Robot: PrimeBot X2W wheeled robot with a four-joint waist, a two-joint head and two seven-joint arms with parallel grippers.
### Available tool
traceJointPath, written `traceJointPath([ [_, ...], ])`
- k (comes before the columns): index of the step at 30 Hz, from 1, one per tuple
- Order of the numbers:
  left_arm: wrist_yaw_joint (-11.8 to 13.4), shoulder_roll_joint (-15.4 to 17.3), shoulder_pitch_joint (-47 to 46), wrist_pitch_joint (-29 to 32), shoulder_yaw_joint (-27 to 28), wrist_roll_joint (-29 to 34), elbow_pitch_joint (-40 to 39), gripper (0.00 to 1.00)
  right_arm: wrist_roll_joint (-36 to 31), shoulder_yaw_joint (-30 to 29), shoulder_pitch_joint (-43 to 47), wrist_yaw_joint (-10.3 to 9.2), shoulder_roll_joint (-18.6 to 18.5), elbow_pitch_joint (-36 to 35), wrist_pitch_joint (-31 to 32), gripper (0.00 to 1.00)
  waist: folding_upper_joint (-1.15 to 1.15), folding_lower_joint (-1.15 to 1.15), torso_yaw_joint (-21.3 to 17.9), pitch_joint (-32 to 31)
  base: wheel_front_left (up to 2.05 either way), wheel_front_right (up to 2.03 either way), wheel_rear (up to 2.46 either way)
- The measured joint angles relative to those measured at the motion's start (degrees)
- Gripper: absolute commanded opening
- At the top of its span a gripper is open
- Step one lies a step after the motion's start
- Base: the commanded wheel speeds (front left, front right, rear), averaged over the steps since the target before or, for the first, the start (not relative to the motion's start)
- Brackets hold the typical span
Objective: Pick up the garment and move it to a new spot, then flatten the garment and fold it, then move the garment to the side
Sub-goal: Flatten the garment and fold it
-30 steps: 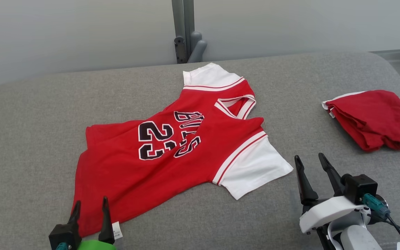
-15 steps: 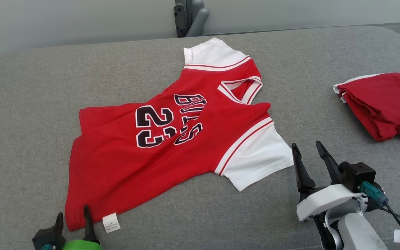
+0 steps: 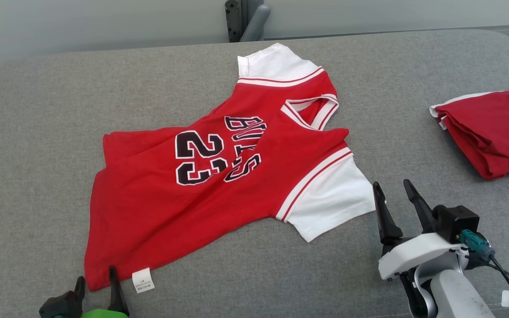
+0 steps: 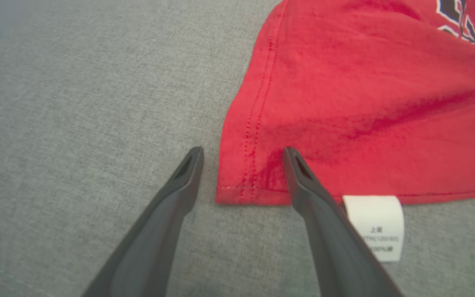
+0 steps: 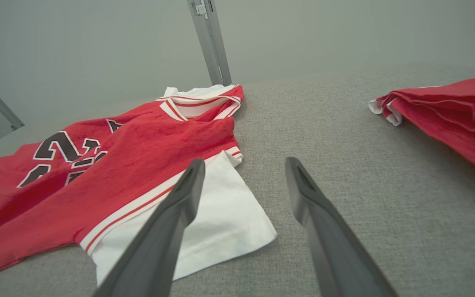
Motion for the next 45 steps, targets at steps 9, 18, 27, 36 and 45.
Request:
traceJointPath([
  [9, -0.6, 0.0, 0.3, 0.0, -1.2, -1.3, 0.6, 0.57, 0.3, -0.1, -0.1, 0.00, 0.0, 0.7, 0.0, 1.00, 0.00, 0.00, 0.1, -0.2, 0.00, 0.00, 0.00],
  [18, -1.3, 0.0, 0.3, 0.0, -1.2, -1.3, 0.4, 0.00, 0.3, -0.6, -0.2, 0.00, 0.0, 2.0, 0.0, 1.00, 0.00, 0.00, 0.5, -0.8, 0.00, 0.00, 0.00],
  [27, -2.3, 0.0, 0.2, 0.0, -2.8, 0.7, 0.2, 0.00, 0.5, -2.5, -2.0, 0.01, -0.7, 9.8, 0.0, 1.00, 0.00, 0.00, 2.7, -0.7, 0.00, 0.00, 0.00],
  [36, -3.1, 0.0, -1.1, 0.0, -5.7, 2.0, 0.4, 0.00, 0.5, -2.9, -6.7, 0.01, -0.9, 17.6, 0.0, 1.00, 0.00, 0.00, 5.1, 1.0, 0.00, 0.00, 0.00],
  [45, -2.9, 0.0, -2.5, 0.0, -7.0, 1.6, -0.3, 0.00, 1.5, -0.6, -9.7, -0.01, -1.2, 22.6, -0.2, 0.00, 0.00, 0.00, 6.3, 2.0, 0.00, 0.00, 0.00],
])
